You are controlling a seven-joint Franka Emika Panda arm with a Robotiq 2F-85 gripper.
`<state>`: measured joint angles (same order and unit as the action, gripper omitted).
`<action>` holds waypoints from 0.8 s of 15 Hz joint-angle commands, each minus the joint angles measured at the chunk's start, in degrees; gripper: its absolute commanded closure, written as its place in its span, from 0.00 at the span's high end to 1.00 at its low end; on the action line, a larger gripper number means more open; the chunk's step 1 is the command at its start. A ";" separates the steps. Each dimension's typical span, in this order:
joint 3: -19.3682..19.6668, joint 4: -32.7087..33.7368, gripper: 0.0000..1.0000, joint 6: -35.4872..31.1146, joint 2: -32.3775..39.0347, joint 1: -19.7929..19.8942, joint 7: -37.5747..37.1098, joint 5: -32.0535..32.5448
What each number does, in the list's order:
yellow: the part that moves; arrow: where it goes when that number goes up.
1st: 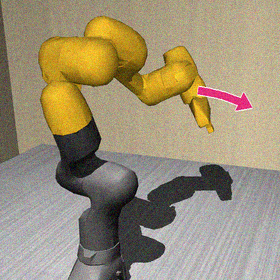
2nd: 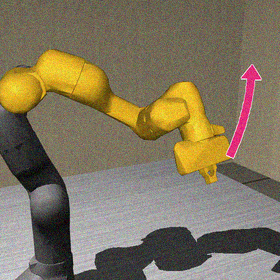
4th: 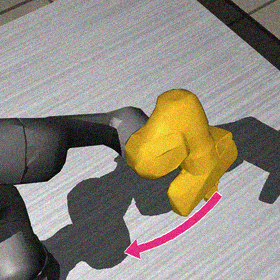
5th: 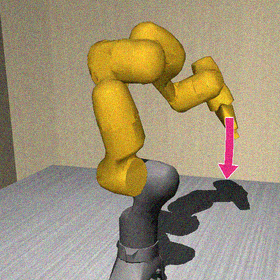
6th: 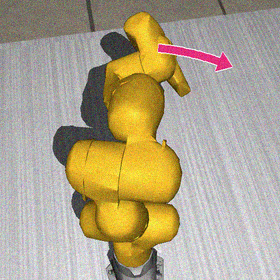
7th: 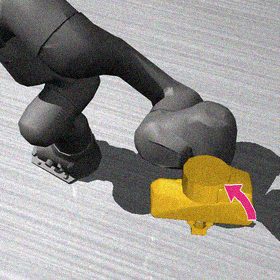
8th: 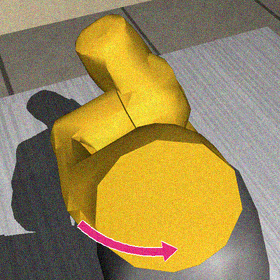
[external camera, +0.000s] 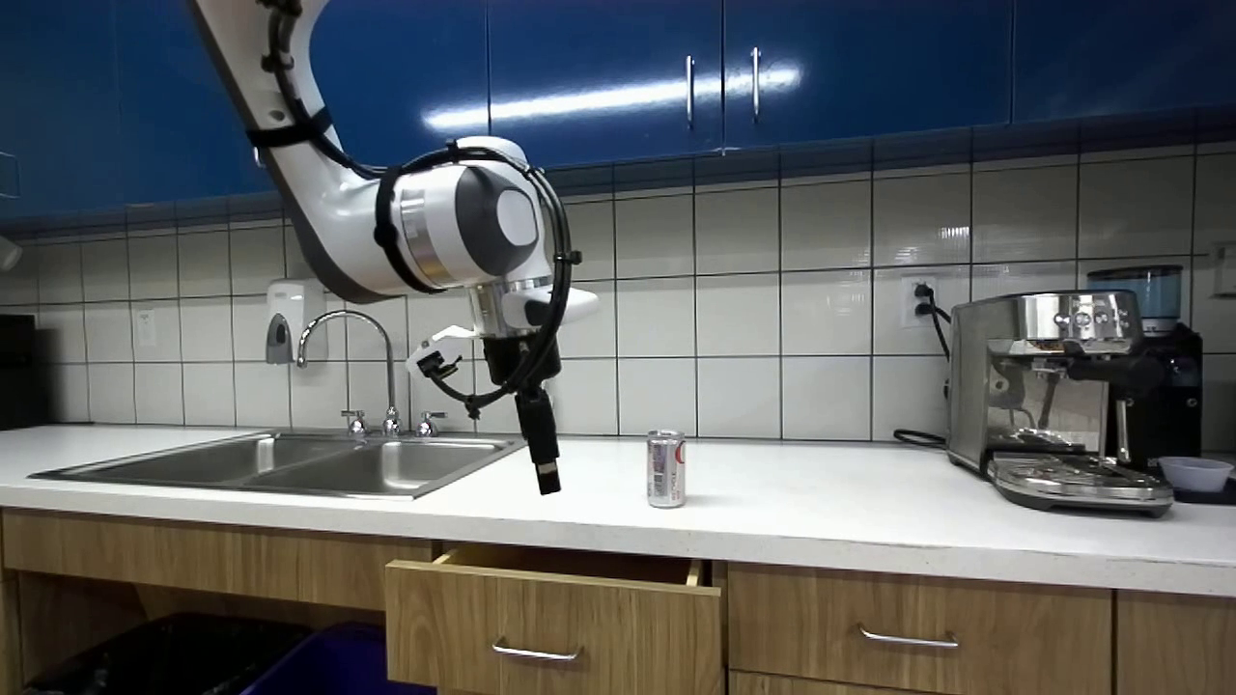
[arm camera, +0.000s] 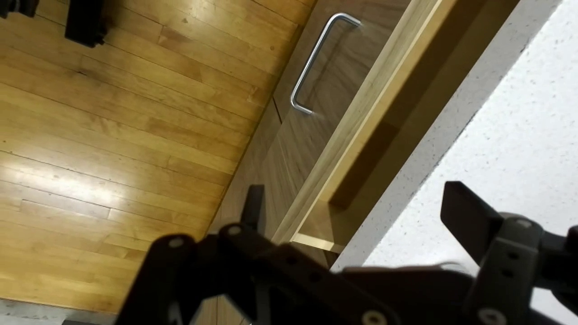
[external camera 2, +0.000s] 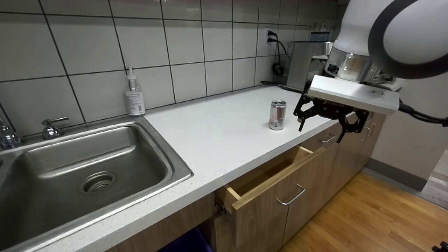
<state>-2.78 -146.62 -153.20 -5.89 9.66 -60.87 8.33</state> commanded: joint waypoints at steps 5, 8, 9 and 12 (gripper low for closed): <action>3.42 4.74 1.00 -2.80 7.77 -1.77 -4.70 0.18; 4.82 6.49 1.00 -3.53 11.35 -3.19 -6.36 0.22; 5.45 7.12 1.00 -3.82 12.57 -3.83 -7.06 0.63; 7.37 8.90 1.00 -4.65 15.80 -5.99 -8.48 0.81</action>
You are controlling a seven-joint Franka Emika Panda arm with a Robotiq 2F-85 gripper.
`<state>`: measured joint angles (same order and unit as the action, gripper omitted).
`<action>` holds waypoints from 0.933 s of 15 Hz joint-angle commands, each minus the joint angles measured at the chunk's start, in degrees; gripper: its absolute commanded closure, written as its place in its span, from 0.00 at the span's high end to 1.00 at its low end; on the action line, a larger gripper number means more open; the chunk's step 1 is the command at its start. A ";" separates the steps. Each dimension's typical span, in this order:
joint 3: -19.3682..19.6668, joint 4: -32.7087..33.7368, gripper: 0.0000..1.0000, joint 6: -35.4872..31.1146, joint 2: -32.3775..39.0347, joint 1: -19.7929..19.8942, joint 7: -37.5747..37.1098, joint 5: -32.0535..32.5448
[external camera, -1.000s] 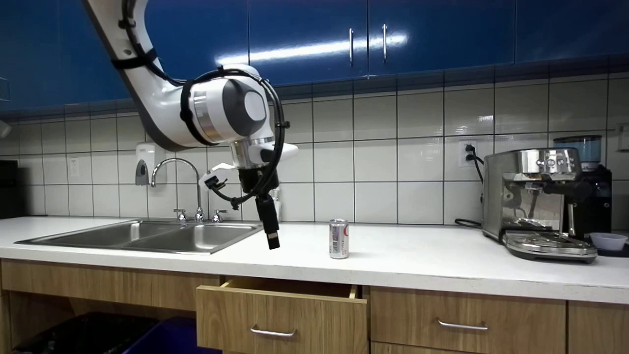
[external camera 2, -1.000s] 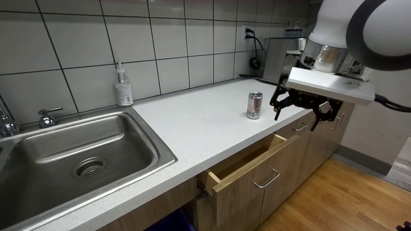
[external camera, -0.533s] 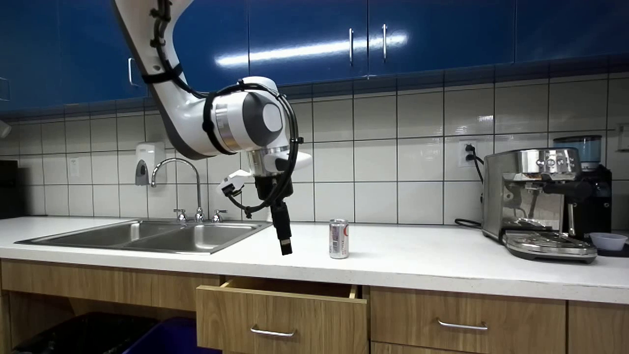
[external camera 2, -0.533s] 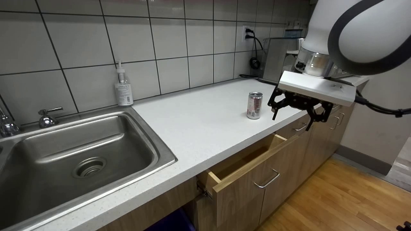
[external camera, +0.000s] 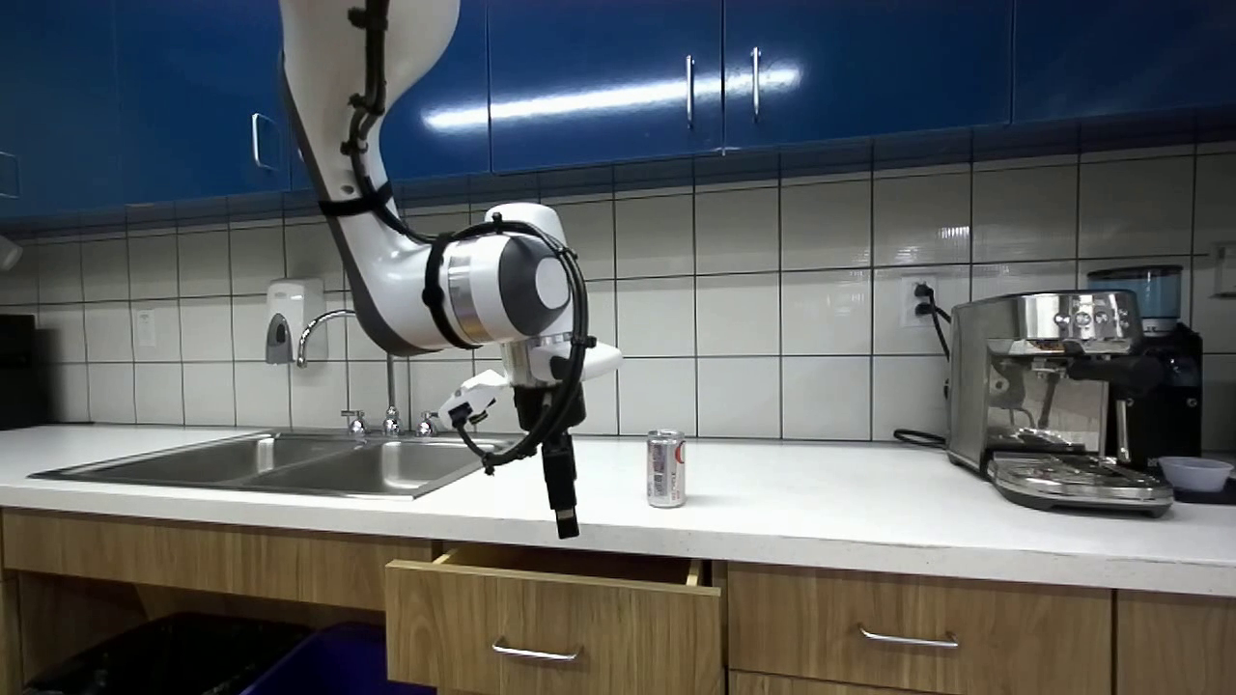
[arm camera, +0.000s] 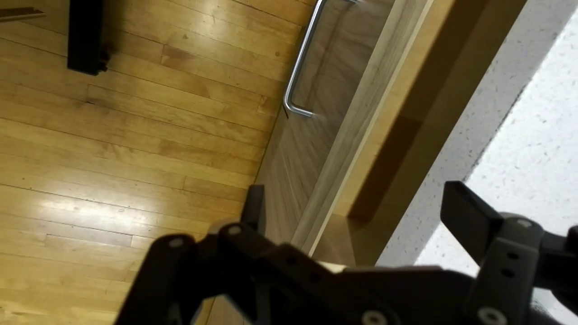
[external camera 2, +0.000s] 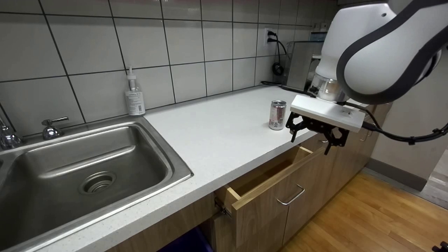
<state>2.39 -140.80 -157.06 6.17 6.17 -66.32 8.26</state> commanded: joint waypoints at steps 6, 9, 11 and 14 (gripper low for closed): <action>5.42 5.73 1.00 -1.68 8.78 -6.49 -3.66 -0.50; 6.22 4.58 1.00 -1.32 8.09 -7.38 -1.55 -0.95; 6.35 4.89 1.00 -1.32 8.39 -7.85 -1.58 -0.91; 6.47 4.97 1.00 -1.32 8.39 -7.92 -1.59 -0.89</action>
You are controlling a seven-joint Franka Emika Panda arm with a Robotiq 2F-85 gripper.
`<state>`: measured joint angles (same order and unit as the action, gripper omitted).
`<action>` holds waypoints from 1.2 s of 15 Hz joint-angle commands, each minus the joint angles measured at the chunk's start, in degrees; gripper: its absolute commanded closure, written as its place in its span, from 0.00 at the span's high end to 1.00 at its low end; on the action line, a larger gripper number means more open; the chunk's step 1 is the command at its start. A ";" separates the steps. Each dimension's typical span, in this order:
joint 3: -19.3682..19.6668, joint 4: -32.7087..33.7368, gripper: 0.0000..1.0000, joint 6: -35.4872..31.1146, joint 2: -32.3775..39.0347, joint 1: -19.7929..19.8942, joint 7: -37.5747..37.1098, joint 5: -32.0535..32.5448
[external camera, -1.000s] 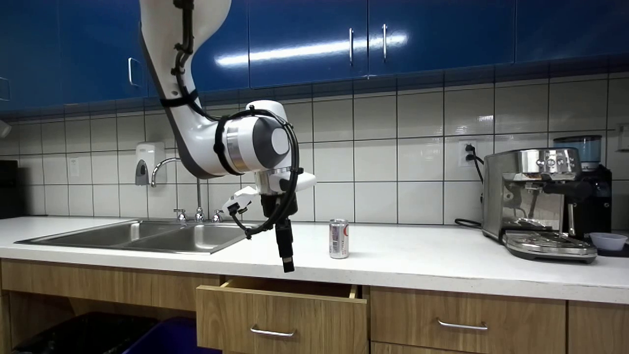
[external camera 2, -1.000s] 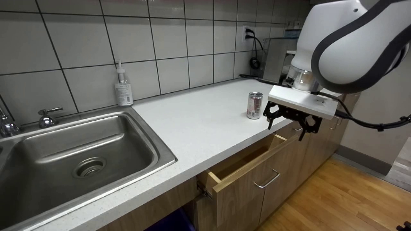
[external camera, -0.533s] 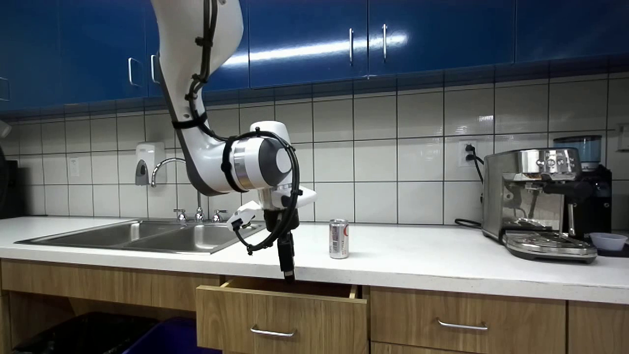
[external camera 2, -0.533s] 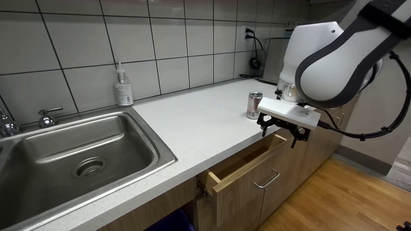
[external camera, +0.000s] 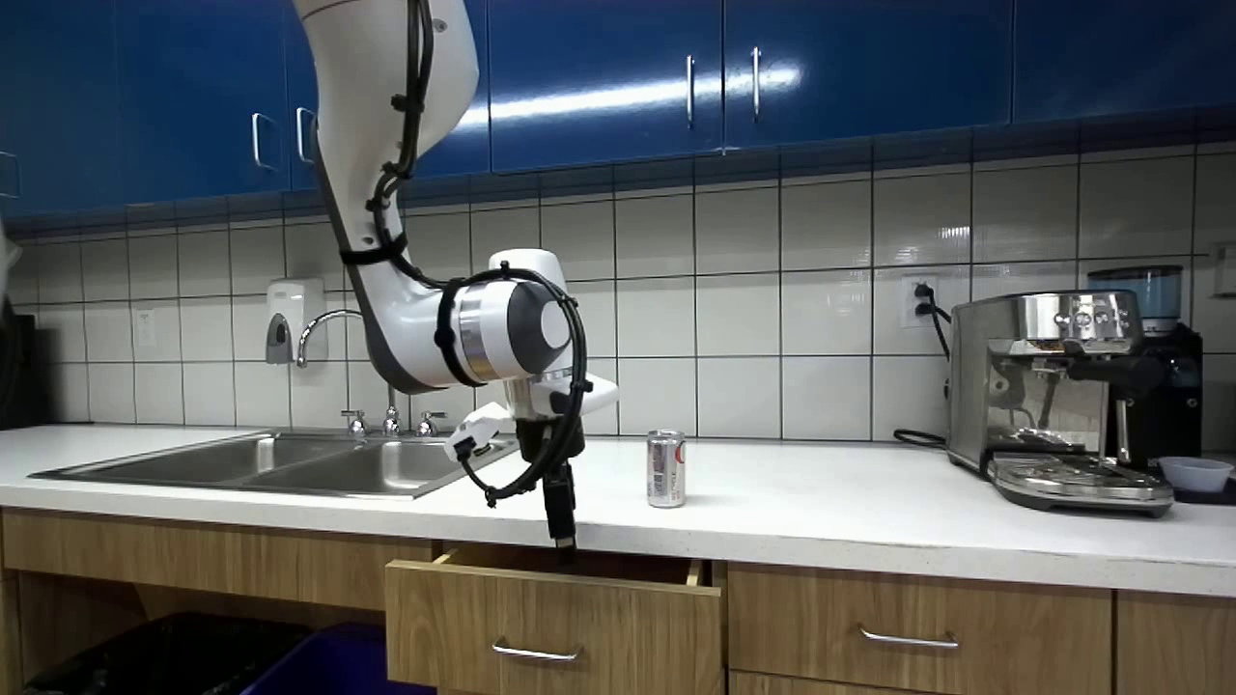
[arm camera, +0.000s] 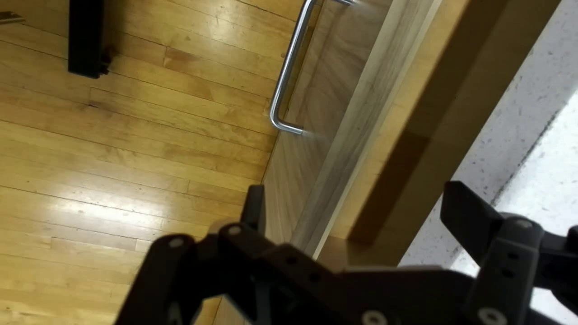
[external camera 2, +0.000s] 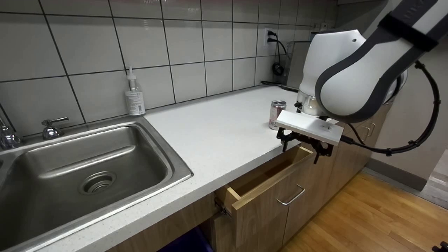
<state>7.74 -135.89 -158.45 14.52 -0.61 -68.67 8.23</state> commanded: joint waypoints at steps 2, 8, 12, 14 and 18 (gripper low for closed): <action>1.21 0.07 1.00 0.07 0.04 -1.13 0.75 -0.85; 1.41 0.01 1.00 -2.96 1.97 -2.34 -1.67 -2.93; 1.57 0.34 1.00 -5.47 3.90 -2.82 -1.66 -7.05; 1.45 0.52 1.00 -6.11 4.86 -2.72 -1.43 -9.61; 1.26 1.28 1.00 -6.67 7.05 -2.53 -0.91 -13.76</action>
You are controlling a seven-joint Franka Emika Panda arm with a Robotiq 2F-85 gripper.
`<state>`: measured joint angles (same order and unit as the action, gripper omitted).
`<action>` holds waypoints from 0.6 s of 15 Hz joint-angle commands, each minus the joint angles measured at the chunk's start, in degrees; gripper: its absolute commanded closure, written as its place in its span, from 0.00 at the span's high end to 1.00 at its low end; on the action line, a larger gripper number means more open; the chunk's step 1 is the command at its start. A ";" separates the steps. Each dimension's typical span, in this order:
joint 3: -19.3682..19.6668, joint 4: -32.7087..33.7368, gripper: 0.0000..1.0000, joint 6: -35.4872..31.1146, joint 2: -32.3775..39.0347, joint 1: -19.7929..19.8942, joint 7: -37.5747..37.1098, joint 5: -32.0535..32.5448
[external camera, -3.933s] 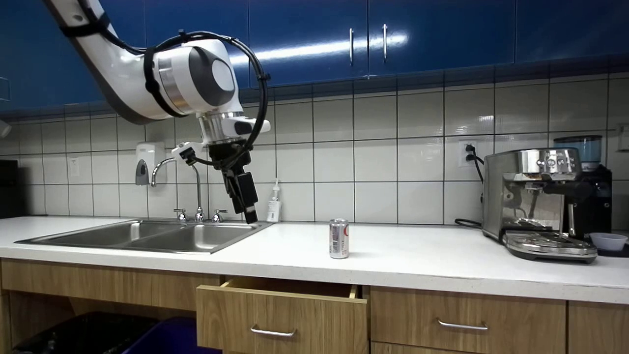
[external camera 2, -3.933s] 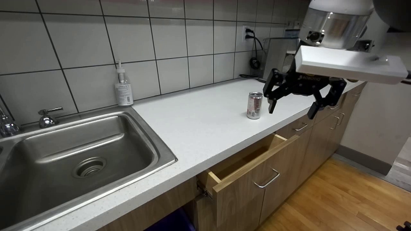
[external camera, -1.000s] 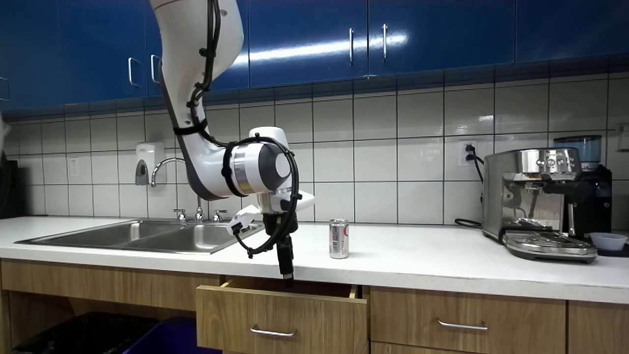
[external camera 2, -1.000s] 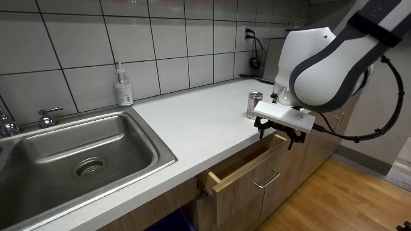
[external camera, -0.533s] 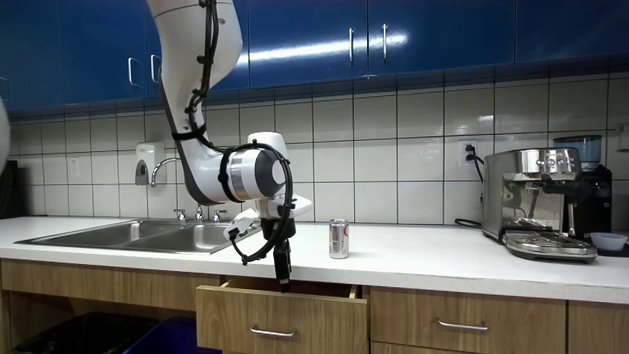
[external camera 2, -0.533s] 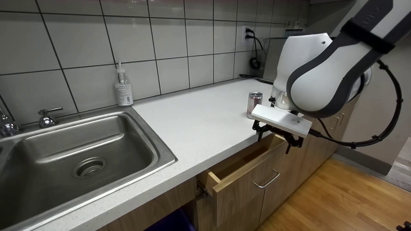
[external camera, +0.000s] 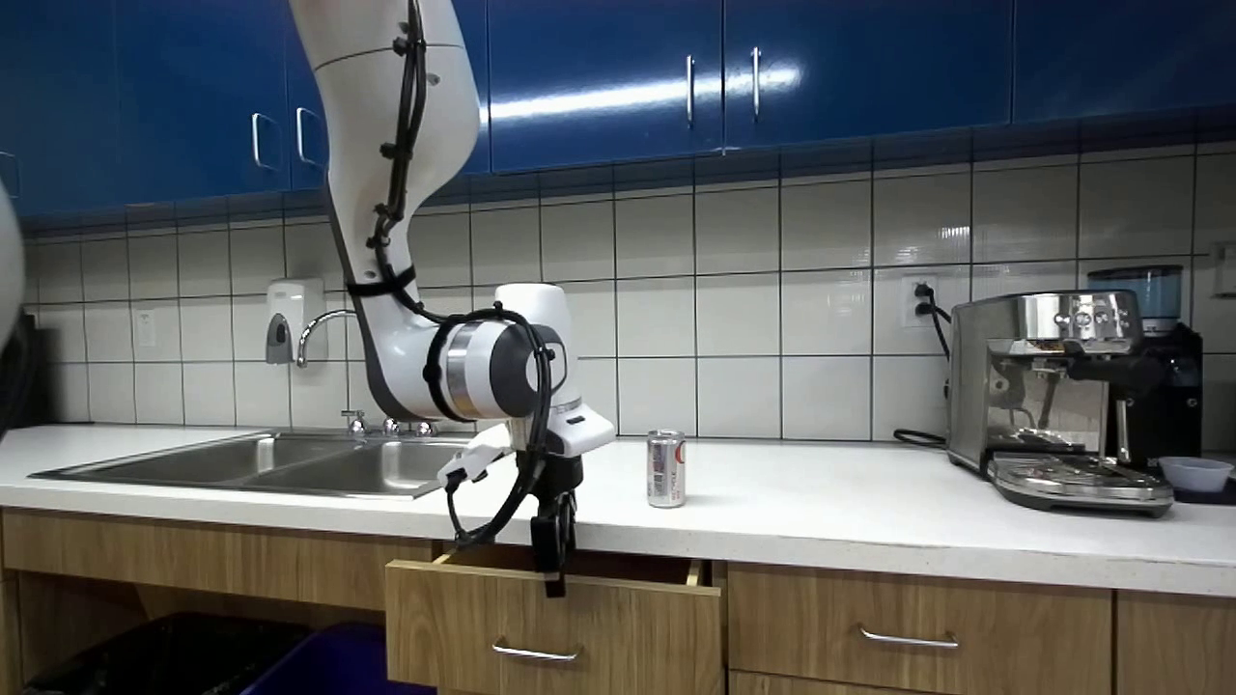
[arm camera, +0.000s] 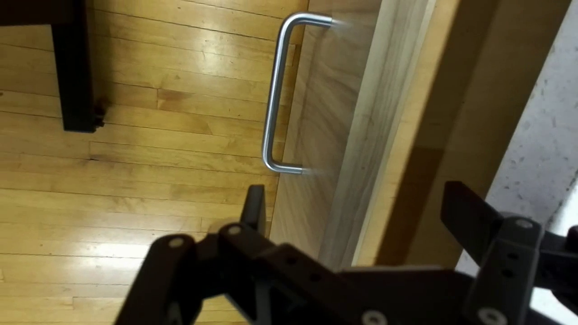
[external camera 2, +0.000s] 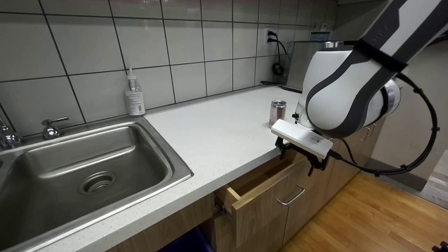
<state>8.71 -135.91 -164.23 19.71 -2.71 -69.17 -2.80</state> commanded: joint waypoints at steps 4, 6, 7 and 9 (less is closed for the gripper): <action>0.22 1.80 1.00 -1.19 3.21 -0.36 -0.10 -5.30; 0.26 1.98 1.00 -1.03 3.49 -0.42 -0.18 -6.30; 0.52 2.09 1.00 -0.79 3.55 -0.70 -0.47 -6.49; 0.40 2.05 1.00 -0.61 3.72 -0.73 -0.43 -7.01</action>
<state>8.73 -134.81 -164.95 22.79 -2.71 -69.17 -8.09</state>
